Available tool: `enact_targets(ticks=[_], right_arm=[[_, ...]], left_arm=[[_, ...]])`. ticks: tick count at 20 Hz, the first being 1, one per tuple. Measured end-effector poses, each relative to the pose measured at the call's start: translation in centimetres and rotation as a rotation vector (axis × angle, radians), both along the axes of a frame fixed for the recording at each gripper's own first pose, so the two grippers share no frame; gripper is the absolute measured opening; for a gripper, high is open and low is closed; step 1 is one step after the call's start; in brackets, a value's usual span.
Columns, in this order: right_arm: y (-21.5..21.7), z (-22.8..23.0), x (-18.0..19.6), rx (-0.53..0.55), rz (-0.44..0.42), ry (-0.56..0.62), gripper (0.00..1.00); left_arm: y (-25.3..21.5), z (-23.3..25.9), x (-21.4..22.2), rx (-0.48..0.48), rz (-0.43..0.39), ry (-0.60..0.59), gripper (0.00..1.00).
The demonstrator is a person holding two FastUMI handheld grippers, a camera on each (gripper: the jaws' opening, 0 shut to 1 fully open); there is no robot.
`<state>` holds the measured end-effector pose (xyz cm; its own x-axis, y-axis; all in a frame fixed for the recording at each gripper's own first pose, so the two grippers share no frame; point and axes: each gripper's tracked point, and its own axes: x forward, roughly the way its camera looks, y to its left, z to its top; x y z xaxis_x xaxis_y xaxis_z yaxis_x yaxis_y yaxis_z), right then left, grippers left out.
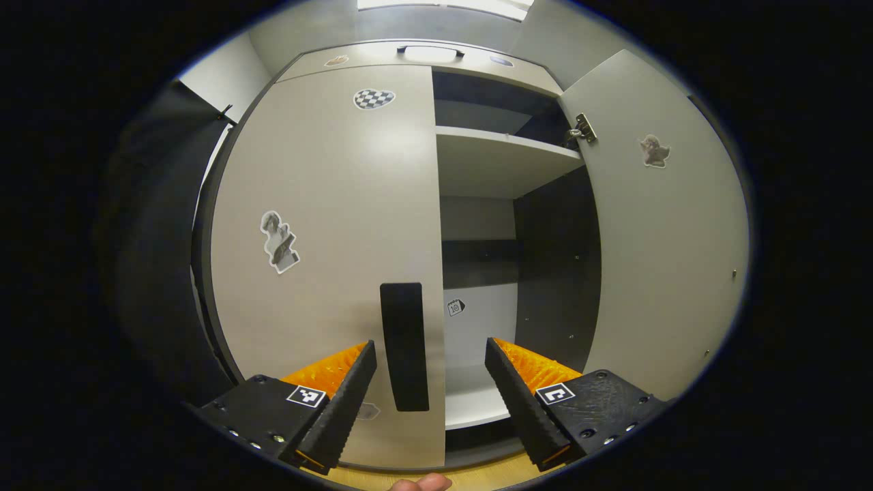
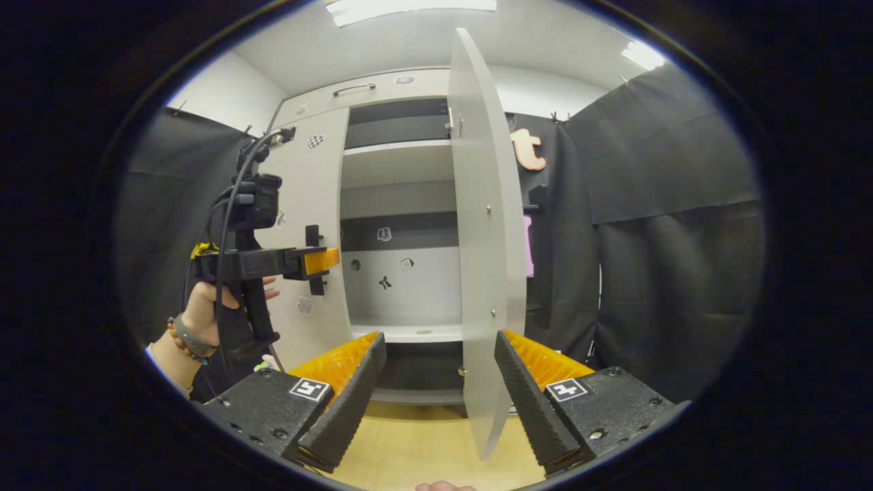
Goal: Open the right door of the double-door shoe cabinet with the right hand, and open the left door with the left hand.
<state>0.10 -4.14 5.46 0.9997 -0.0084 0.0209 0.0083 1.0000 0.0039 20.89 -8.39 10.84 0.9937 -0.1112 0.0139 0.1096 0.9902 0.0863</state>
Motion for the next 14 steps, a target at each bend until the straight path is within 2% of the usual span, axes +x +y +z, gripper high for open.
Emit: enact_targets(ticks=[7,11,13,14], right_arm=[[-0.9,-1.1,0.3,0.021,-0.008,0.021,0.99],[-1.1,-1.0,0.4,0.028,-0.001,0.017,1.00],[-1.2,-1.1,0.4,0.026,0.004,0.016,0.97],[-1.2,-1.1,0.4,0.026,0.007,0.017,0.97]], left_arm=[[0.4,-0.2,2.4,-0.033,0.015,0.025,0.95],[0.4,-0.1,2.2,-0.042,0.027,0.026,0.93],[0.9,0.0,2.5,-0.044,0.050,0.023,0.93],[1.6,-0.3,2.7,-0.040,0.085,0.029,0.82]])
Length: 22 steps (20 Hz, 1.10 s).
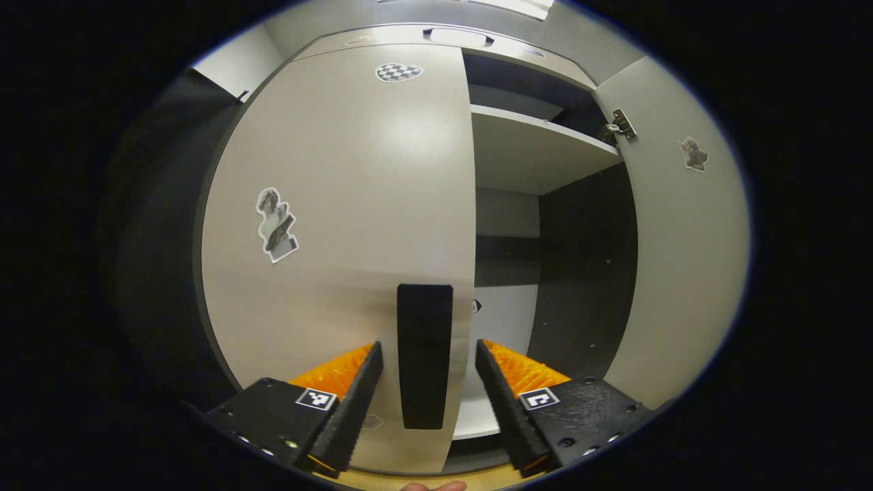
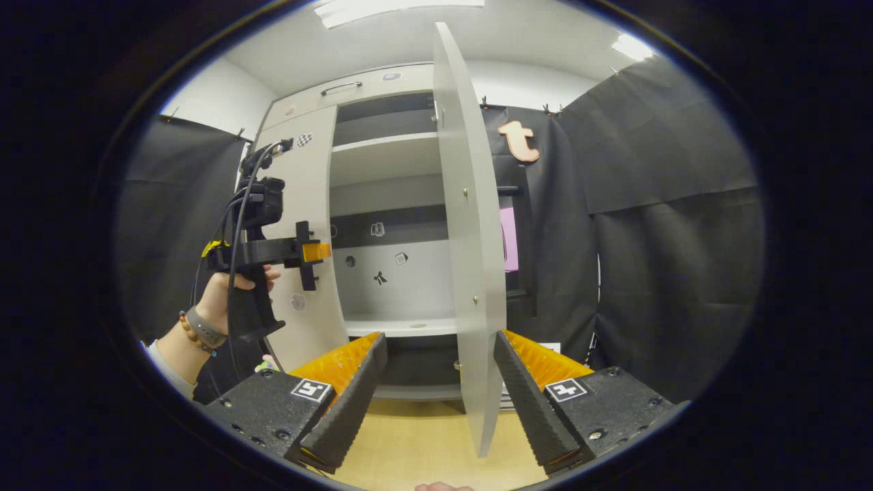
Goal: Open the right door of the double-door shoe cabinet with the right hand, and open the left door with the left hand.
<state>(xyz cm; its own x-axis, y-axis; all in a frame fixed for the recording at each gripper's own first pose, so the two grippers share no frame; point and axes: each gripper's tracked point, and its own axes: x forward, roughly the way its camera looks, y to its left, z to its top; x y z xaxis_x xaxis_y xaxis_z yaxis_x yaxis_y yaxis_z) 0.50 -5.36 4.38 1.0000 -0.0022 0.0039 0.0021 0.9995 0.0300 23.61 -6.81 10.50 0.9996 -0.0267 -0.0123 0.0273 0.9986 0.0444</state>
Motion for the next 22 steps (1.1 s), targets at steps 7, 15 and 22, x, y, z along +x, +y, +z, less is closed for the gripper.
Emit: enact_targets(ticks=[7,15,22], right_arm=[[-0.5,-0.1,-0.2,0.002,0.006,0.004,0.98],[0.3,-0.4,-0.7,-0.007,0.017,0.013,0.97],[1.9,-0.2,-0.3,-0.014,0.050,-0.002,0.99]], left_arm=[[-0.4,-0.3,-0.2,0.005,-0.040,-0.014,0.13],[1.2,0.2,-7.1,0.031,-0.122,0.023,0.08],[5.2,0.9,-13.4,0.051,-0.129,0.005,0.08]])
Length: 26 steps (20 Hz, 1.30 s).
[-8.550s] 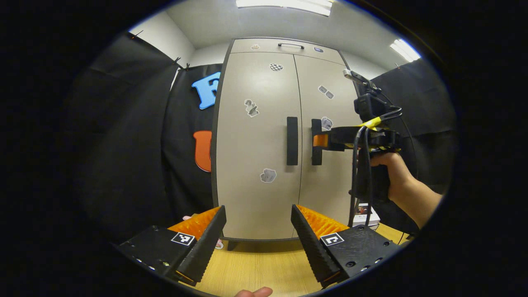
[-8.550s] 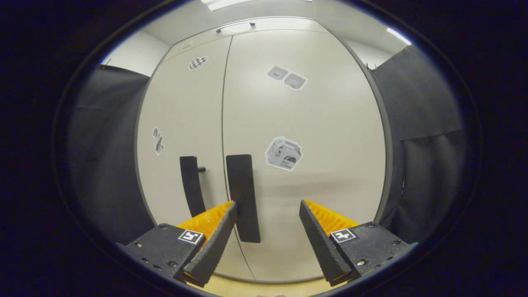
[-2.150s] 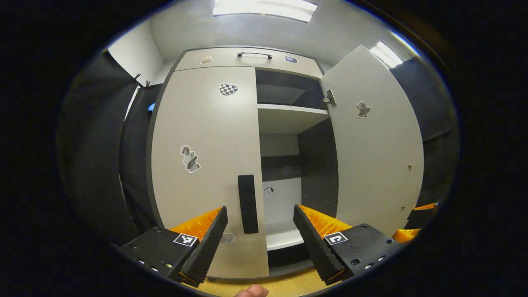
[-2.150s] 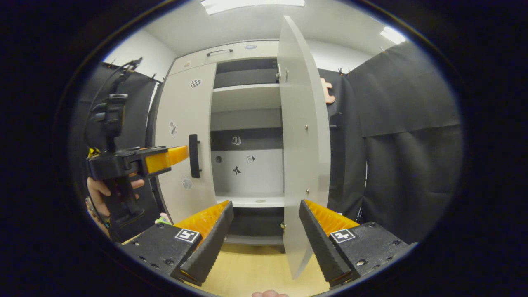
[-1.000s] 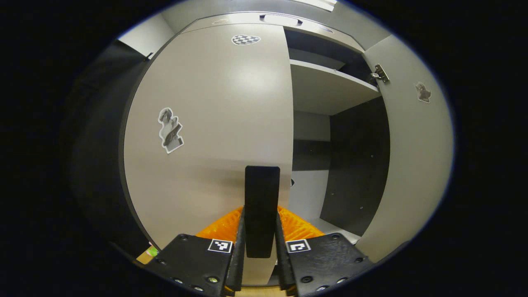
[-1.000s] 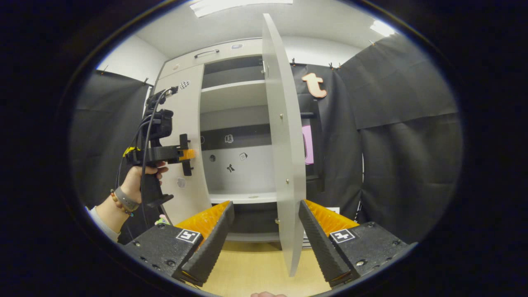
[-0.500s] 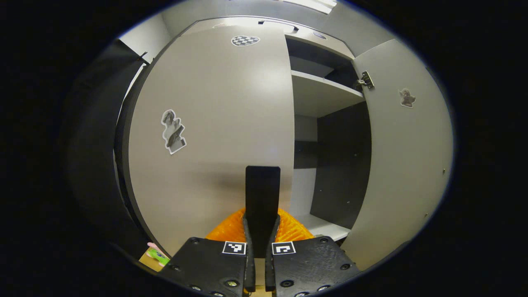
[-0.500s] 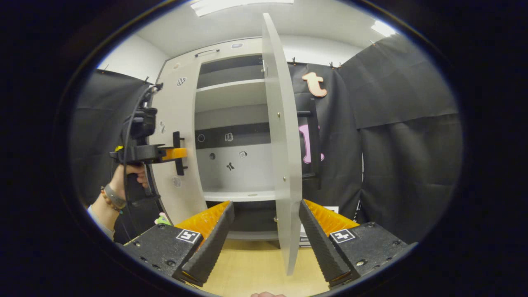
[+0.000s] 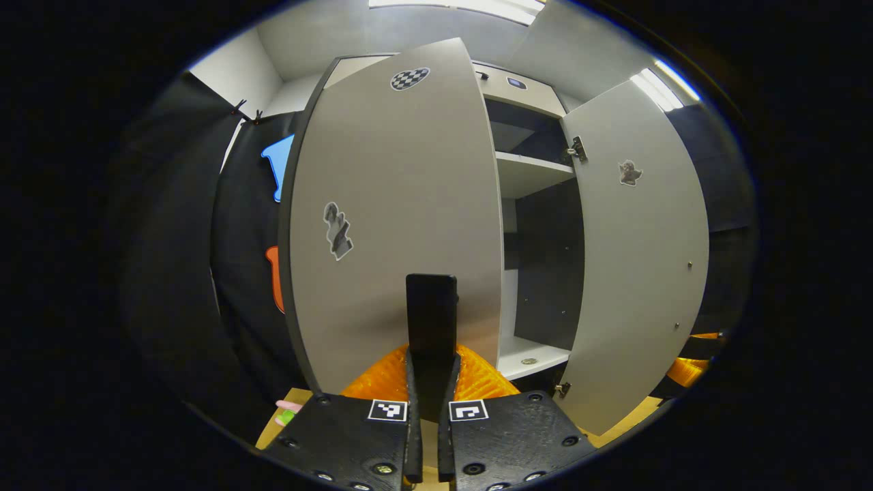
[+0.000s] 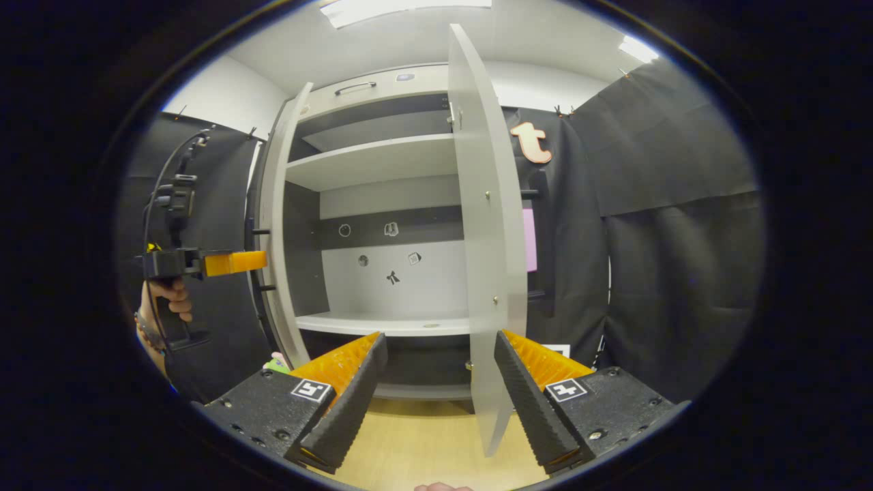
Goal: Open the right door of the double-door shoe cabinet with the right hand, and open the left door with the left hand.
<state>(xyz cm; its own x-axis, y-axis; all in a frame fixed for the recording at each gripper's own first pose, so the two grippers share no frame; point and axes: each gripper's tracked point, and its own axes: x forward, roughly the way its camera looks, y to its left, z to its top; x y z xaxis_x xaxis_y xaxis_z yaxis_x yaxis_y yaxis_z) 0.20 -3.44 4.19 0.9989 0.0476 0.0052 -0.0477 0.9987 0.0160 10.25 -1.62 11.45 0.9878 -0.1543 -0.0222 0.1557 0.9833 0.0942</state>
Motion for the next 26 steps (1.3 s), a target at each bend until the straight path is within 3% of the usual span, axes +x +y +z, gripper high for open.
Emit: enact_targets(ticks=[8,14,16,18,23,26], right_arm=[[1.5,-0.6,1.1,0.021,0.043,0.018,0.99],[2.0,-1.0,1.5,0.009,0.035,0.020,0.99],[2.5,-1.3,1.8,0.017,0.046,0.029,0.97],[2.7,-1.7,2.0,0.010,0.050,0.041,0.97],[2.5,-1.8,1.9,0.017,0.043,0.046,0.99],[1.6,-1.8,1.7,0.012,0.010,0.040,0.97]], left_arm=[[7.8,0.8,-4.7,0.058,0.132,-0.077,0.07],[15.2,1.2,-6.1,0.119,0.313,-0.120,0.06],[16.6,1.3,-5.9,0.029,0.283,-0.117,0.00],[16.5,0.9,-5.4,-0.020,0.232,-0.108,0.00],[16.7,0.7,-6.9,-0.003,0.235,-0.105,0.06],[13.9,0.9,-9.5,0.019,0.236,-0.176,0.02]])
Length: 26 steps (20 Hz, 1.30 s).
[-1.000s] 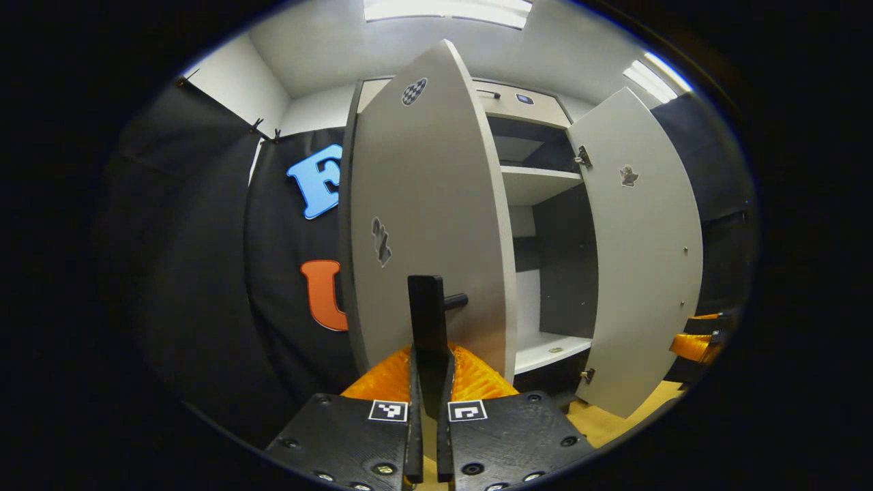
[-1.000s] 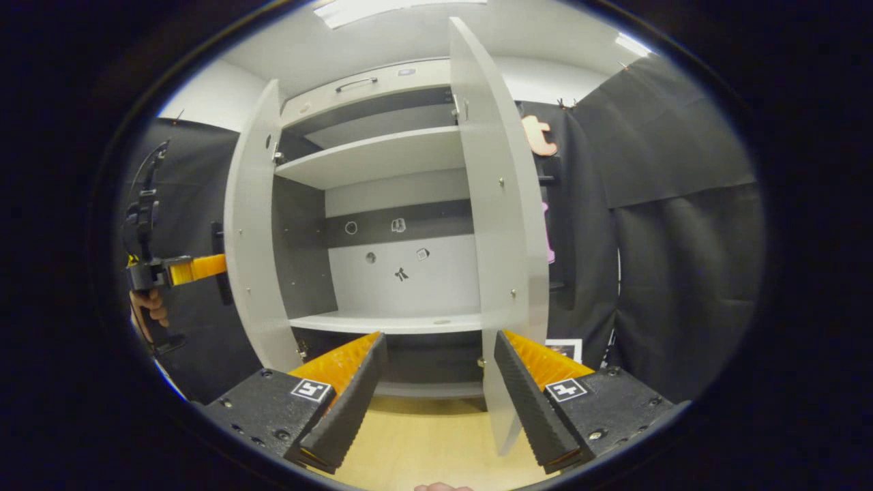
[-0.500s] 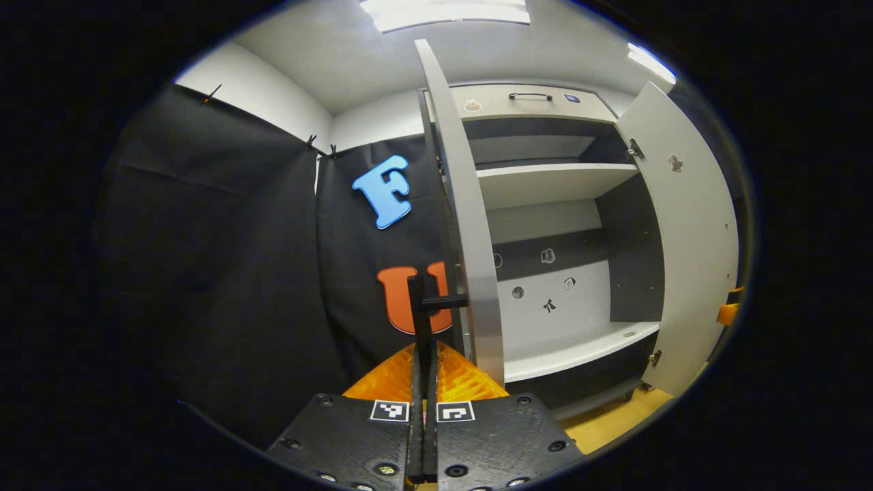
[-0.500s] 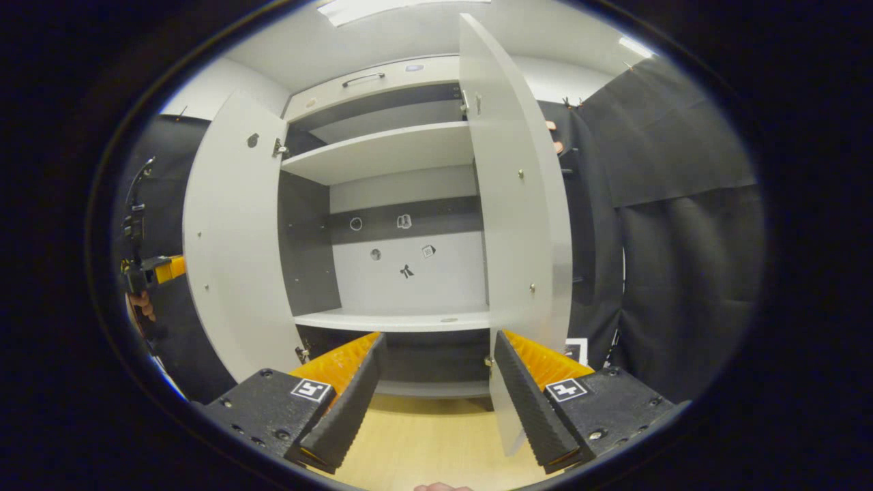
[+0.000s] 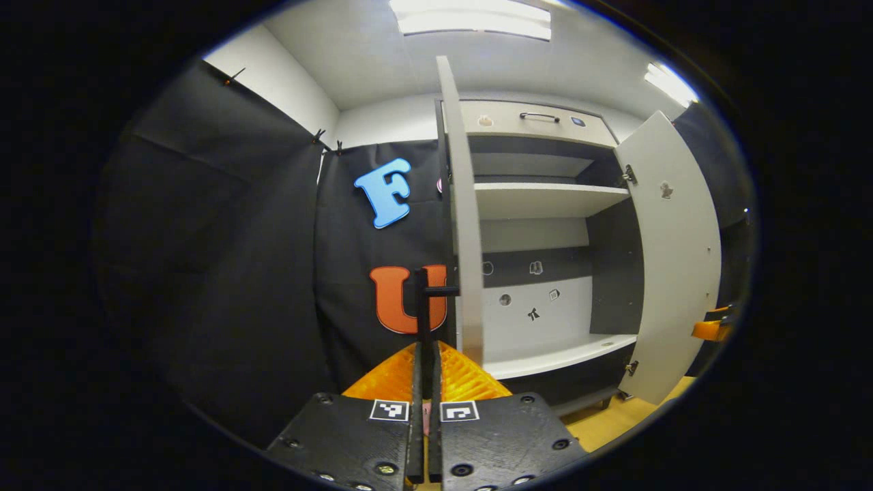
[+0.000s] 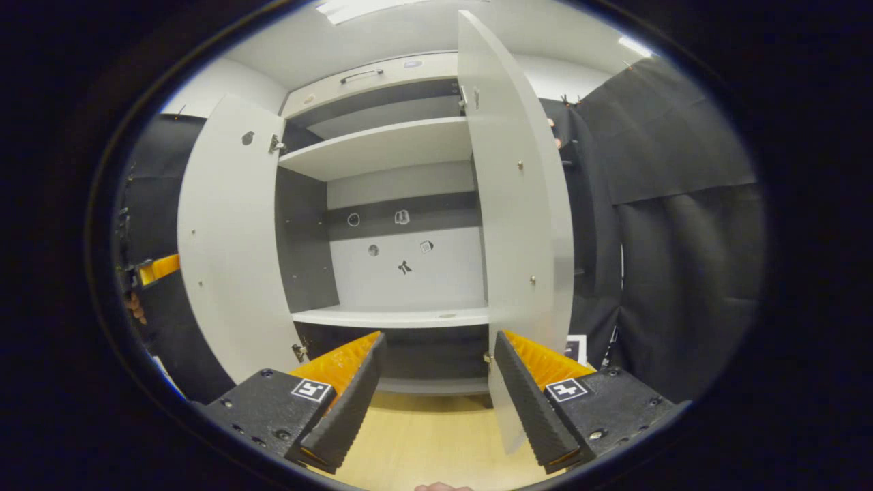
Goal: Open the right door of the double-door shoe cabinet with the right hand, and open the left door with the left hand.
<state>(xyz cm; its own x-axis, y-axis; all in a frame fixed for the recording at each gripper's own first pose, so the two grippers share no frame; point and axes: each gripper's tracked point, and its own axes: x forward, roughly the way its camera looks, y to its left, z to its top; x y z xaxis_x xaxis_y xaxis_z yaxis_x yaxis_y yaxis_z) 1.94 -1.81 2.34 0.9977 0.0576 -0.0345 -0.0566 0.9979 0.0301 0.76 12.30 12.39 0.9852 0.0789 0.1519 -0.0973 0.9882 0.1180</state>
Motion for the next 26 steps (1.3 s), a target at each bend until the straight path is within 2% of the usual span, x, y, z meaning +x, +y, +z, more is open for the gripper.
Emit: enact_targets(ticks=[2,6,7,9,10,12,13,14,15,16,18,20,21,24,26], right_arm=[[0.0,0.5,-0.3,0.017,-0.004,-0.020,0.99],[1.0,1.9,-0.4,0.023,0.000,-0.072,1.00],[1.2,2.3,-0.6,0.022,0.002,-0.088,0.97],[1.6,2.6,-1.1,0.015,0.008,-0.102,1.00],[1.6,2.7,-1.2,0.013,0.009,-0.102,0.97],[2.0,2.3,-1.4,0.011,0.017,-0.090,0.97],[2.0,2.2,-1.3,0.010,0.015,-0.087,0.97],[1.9,2.1,-1.3,0.005,0.010,-0.084,0.97],[1.8,2.0,-1.2,0.002,0.005,-0.081,0.97],[1.8,2.0,-1.2,0.004,0.004,-0.076,0.97],[2.0,2.2,-1.3,0.015,0.006,-0.080,0.97],[2.1,2.1,-1.1,0.018,0.004,-0.079,1.00],[2.3,2.0,-1.0,0.018,0.005,-0.078,0.97],[2.8,2.2,-1.0,0.017,0.007,-0.082,1.00],[2.9,2.3,-1.1,0.011,0.007,-0.087,0.97]], left_arm=[[-4.3,-1.3,-0.9,-0.014,-0.047,0.003,0.00],[-12.1,-5.9,0.8,-0.106,-0.166,0.081,0.00],[-12.8,-6.7,1.0,-0.126,-0.168,0.102,0.03],[-12.9,-7.4,1.8,-0.146,-0.143,0.120,0.10],[-12.9,-7.4,2.0,-0.147,-0.137,0.118,0.23],[-13.4,-7.5,2.6,-0.156,-0.158,0.120,0.31],[-13.3,-7.2,2.9,-0.160,-0.159,0.109,0.58],[-12.9,-7.0,3.0,-0.152,-0.139,0.093,0.69],[-12.4,-6.7,3.2,-0.133,-0.118,0.085,0.88],[-12.3,-6.6,3.2,-0.108,-0.104,0.078,0.95],[-12.1,-6.3,3.2,-0.083,-0.087,0.058,0.94],[-12.3,-6.3,3.1,-0.082,-0.105,0.060,0.95],[-12.3,-6.2,3.1,-0.084,-0.107,0.056,0.94],[-12.3,-6.3,3.1,-0.093,-0.113,0.058,0.94],[-12.1,-6.3,3.1,-0.095,-0.108,0.060,0.94]])
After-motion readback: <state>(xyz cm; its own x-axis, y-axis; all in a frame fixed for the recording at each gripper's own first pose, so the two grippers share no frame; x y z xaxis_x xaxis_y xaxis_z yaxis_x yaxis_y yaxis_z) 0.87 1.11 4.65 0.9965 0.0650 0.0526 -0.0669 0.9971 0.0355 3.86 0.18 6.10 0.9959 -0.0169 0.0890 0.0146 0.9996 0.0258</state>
